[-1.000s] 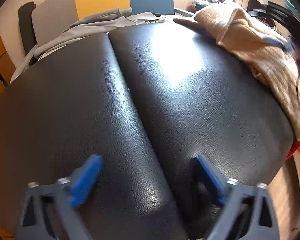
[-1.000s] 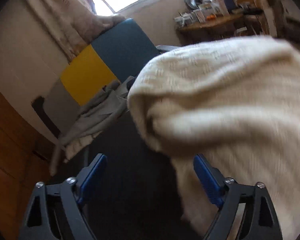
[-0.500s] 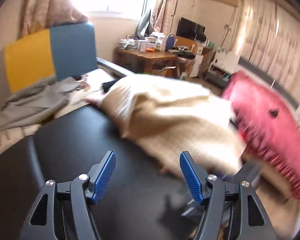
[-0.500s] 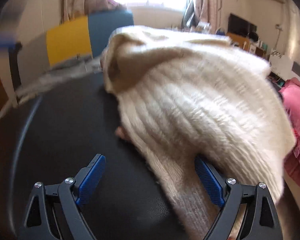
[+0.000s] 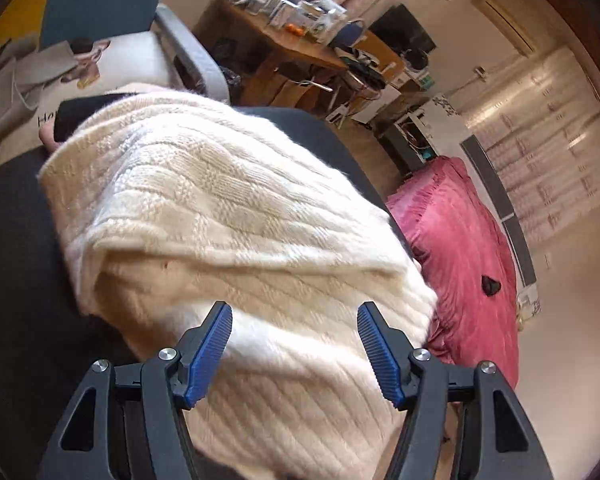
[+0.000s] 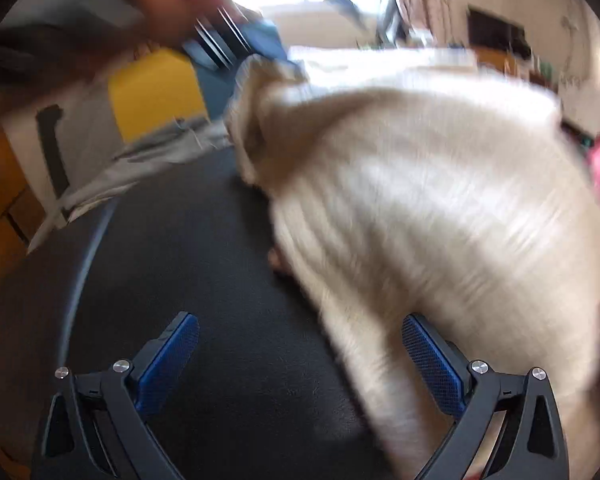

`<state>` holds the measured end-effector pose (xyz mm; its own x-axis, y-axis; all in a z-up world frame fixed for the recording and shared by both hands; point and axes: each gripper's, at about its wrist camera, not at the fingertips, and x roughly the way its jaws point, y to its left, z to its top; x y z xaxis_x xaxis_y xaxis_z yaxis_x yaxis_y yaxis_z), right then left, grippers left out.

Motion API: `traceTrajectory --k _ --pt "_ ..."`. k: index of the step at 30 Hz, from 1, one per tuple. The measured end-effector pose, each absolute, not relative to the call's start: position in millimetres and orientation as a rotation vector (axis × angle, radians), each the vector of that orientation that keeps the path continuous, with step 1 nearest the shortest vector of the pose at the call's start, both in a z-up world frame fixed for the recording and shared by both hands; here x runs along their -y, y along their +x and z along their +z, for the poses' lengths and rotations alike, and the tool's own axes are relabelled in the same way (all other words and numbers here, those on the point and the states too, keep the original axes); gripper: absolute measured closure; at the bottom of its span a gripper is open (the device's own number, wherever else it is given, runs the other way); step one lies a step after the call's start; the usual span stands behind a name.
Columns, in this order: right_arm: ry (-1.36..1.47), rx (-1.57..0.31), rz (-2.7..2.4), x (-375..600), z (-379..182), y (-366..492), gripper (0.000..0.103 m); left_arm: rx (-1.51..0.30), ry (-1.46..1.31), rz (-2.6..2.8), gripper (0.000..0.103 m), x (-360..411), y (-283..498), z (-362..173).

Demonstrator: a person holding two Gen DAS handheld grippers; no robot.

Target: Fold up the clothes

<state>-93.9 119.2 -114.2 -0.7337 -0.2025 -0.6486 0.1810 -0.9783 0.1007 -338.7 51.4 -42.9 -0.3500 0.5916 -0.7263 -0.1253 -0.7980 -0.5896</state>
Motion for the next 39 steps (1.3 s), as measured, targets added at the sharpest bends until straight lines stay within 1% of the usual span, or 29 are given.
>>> traceTrajectory --k 3,5,7,11,12,13,14,15,17,18,22,25,29,32,36,39 --pt "0.836 -0.093 -2.853 -121.2 -77.6 -88.0 0.000 0.688 -1.453 2.173 0.037 -46.5 -356.3 -50.7" --pt "0.784 -0.147 -2.933 -130.2 -67.8 -97.7 0.000 0.707 -1.470 2.179 0.037 -44.4 -364.9 -56.4" --pt "0.802 -0.174 -2.986 -141.3 -69.8 -119.6 0.000 0.739 -1.511 2.162 0.037 -43.7 -371.3 -68.5" --pt "0.918 -0.203 -2.998 -161.0 -96.3 -151.3 0.000 0.818 -1.562 2.154 0.037 -42.2 -380.6 -90.9" --pt "0.947 -0.210 -3.001 -165.9 -103.0 -159.2 0.000 0.835 -1.556 2.162 0.040 -41.6 -382.7 -93.1" --pt "0.977 -0.217 -3.003 -170.8 -109.6 -167.2 0.000 0.854 -1.544 2.174 0.044 -40.0 -384.0 -93.7" --pt "1.006 -0.225 -3.005 -175.8 -116.3 -175.1 0.000 0.875 -1.519 2.184 0.057 -36.8 -384.2 -92.2" --pt "1.036 -0.232 -3.006 -180.7 -122.9 -183.0 0.000 0.898 -1.486 2.190 0.076 -32.8 -383.9 -89.8" --pt "1.082 -0.245 -3.008 -189.0 -132.5 -193.2 0.000 0.922 -1.424 2.212 0.092 -24.8 -380.9 -82.2" --pt "1.088 -0.249 -3.005 -189.5 -131.1 -190.5 0.000 0.926 -1.393 2.229 0.096 -20.1 -378.9 -78.0" --pt "1.095 -0.267 -3.010 -186.5 -133.0 -193.9 0.000 0.981 -1.308 2.235 0.096 0.8 -365.6 -61.7" --pt "1.095 -0.279 -3.020 -178.9 -137.4 -204.2 0.000 0.977 -1.263 2.248 0.097 13.0 -352.6 -52.7" --pt "1.079 -0.279 -3.029 -172.2 -140.6 -210.5 0.000 1.057 -1.178 2.208 0.097 40.7 -329.0 -36.4" --pt "1.057 -0.263 -3.032 -175.5 -141.6 -211.2 0.000 1.151 -1.098 2.189 0.097 77.9 -304.8 -24.7" --pt "1.077 -0.275 -3.027 -174.3 -141.6 -214.3 0.000 1.176 -1.088 2.197 0.097 115.0 -277.0 -29.0" --pt "1.106 -0.282 -3.021 -173.8 -141.9 -216.9 0.000 1.172 -1.117 2.220 0.097 139.7 -252.4 -43.4"
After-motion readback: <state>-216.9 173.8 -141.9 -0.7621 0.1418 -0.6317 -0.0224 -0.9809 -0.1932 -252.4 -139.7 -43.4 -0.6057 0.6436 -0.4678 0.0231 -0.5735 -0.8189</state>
